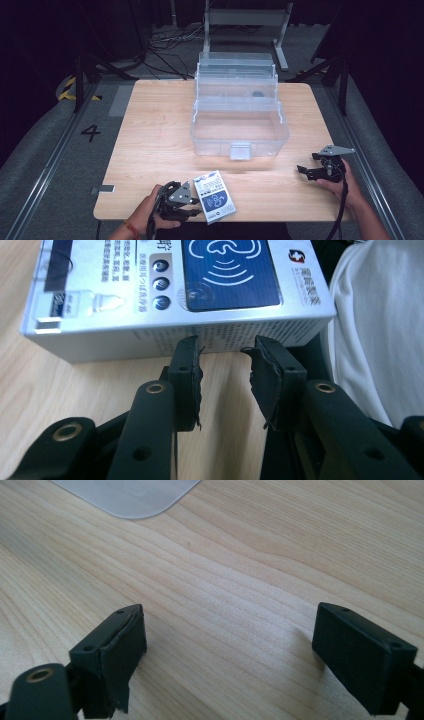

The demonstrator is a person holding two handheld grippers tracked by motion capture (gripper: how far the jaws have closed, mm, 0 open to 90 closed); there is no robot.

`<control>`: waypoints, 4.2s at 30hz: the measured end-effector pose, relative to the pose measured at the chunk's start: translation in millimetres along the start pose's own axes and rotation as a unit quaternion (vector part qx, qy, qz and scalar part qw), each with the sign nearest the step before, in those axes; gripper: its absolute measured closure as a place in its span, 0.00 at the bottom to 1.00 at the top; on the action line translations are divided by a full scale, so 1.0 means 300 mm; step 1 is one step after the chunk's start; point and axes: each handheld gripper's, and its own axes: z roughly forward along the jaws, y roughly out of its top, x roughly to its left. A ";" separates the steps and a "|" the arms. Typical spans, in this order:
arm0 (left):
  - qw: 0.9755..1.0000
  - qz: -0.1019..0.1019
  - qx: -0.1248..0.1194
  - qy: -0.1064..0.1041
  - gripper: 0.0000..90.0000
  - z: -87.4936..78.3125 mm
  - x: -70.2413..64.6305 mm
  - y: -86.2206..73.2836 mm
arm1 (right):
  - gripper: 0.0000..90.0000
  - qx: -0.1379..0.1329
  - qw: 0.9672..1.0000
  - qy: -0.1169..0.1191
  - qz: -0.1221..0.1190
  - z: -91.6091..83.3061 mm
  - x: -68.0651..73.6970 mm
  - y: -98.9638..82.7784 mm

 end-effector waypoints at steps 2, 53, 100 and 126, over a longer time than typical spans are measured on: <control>1.000 0.006 0.007 0.008 0.70 0.021 -0.001 0.027 | 0.16 0.000 1.000 0.000 -0.001 0.000 0.000 0.000; 0.987 -0.090 0.007 0.132 0.20 -0.101 0.196 -0.187 | 0.21 0.087 0.971 0.153 -0.159 -0.037 0.613 0.314; 0.988 0.009 -0.042 0.146 0.20 -0.164 0.216 0.194 | 0.04 0.252 0.932 0.147 -0.216 0.046 0.579 0.241; 0.981 0.057 0.126 0.137 0.41 0.000 0.425 0.475 | 0.04 0.239 0.940 0.144 -0.194 -0.038 0.413 0.151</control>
